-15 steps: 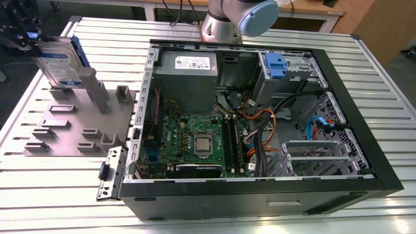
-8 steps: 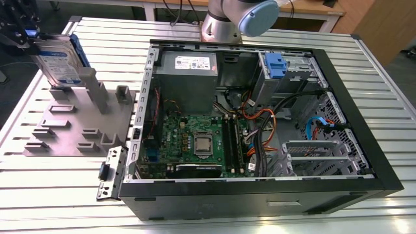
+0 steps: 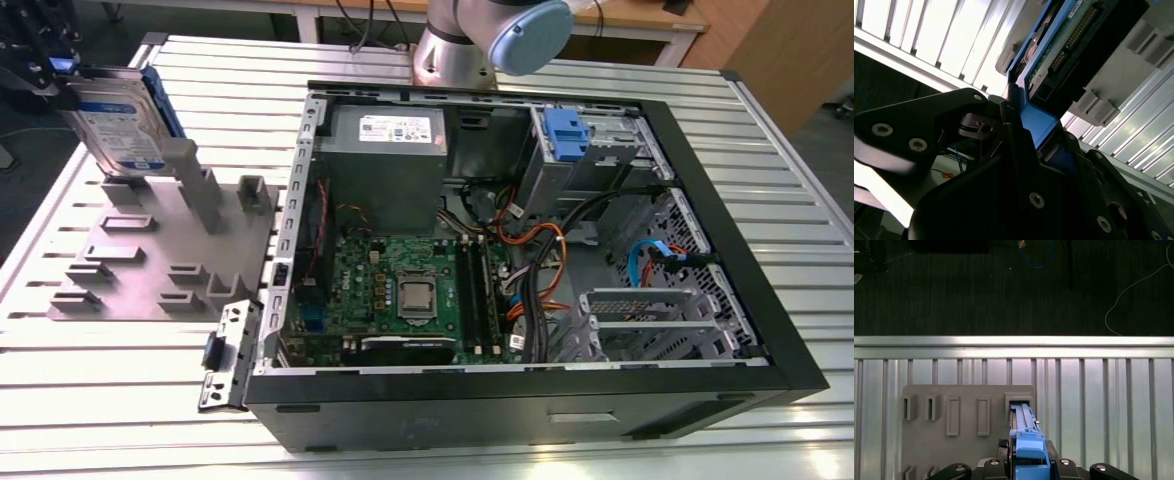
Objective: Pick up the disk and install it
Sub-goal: 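Pick up the disk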
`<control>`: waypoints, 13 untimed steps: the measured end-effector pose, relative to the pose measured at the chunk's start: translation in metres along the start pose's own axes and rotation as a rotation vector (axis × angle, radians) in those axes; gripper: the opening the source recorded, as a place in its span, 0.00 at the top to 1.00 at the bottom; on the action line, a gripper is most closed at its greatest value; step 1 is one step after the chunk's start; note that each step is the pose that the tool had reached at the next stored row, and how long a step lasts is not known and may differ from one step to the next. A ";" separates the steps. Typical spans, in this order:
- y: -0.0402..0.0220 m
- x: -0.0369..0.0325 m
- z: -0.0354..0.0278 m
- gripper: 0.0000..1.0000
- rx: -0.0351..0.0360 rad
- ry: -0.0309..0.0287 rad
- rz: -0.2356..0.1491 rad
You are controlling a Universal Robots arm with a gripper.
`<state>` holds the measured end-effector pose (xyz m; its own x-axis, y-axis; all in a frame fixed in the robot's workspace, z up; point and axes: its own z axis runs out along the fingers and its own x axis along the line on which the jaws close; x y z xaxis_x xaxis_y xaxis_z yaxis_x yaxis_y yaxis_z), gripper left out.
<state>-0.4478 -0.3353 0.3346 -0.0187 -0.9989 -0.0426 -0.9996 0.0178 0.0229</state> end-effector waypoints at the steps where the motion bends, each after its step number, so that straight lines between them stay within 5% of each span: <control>1: 0.0000 0.0000 -0.0005 0.63 0.0001 0.0000 0.000; 13: 0.0001 -0.0002 -0.0046 0.63 0.0000 0.0000 0.000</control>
<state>-0.4478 -0.3353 0.3392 -0.0187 -0.9989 -0.0426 -0.9996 0.0177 0.0229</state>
